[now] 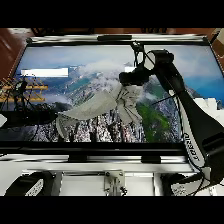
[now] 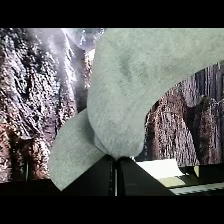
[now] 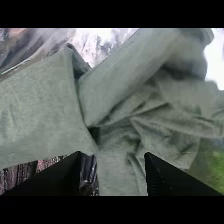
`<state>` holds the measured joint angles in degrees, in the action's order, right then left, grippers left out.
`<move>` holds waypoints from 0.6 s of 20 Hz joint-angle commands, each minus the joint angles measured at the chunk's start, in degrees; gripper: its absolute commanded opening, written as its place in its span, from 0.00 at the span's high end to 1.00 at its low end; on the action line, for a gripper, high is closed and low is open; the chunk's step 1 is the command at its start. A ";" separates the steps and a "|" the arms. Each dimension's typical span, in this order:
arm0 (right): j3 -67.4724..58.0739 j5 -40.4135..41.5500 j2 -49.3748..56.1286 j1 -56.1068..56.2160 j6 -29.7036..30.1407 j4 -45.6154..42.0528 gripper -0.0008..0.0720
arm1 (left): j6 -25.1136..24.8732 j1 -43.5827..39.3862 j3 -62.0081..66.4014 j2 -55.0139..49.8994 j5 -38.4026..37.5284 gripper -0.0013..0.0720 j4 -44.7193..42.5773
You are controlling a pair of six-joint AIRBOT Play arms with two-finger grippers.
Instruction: Fold the shirts.
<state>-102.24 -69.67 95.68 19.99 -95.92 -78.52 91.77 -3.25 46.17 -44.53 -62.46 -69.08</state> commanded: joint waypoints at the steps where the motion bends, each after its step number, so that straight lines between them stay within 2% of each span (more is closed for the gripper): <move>1: 0.04 -8.09 -0.66 -6.32 4.57 -0.63 0.30 | -0.26 0.00 -0.81 0.04 1.11 0.94 1.03; 4: 2.60 -20.52 -0.87 -16.50 7.41 0.11 0.30 | -0.24 0.00 -0.81 0.04 1.22 0.94 1.03; 6: 9.77 -24.30 -0.87 -22.97 7.32 4.68 0.30 | -0.22 0.00 -0.83 0.04 2.36 0.94 1.05; 7: 14.03 -23.26 -0.87 -25.27 6.80 8.76 0.28 | -0.20 0.00 -0.83 0.04 3.10 0.94 1.16; 8: 18.47 -20.46 -0.85 -26.88 6.88 13.90 0.12 | -0.20 0.00 -0.83 0.02 3.96 0.94 1.22; 10: 26.99 -11.93 -0.85 -27.93 8.02 22.47 0.10 | -0.15 0.00 -0.83 0.02 5.25 0.94 1.25; 12: 32.37 -5.11 -0.85 -26.47 8.26 24.37 0.10 | 0.04 0.00 -0.83 0.02 5.95 0.94 1.88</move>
<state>-78.70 -82.56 94.87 -5.30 -88.58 -62.35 91.57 -3.25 45.36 -44.51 -58.28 -67.85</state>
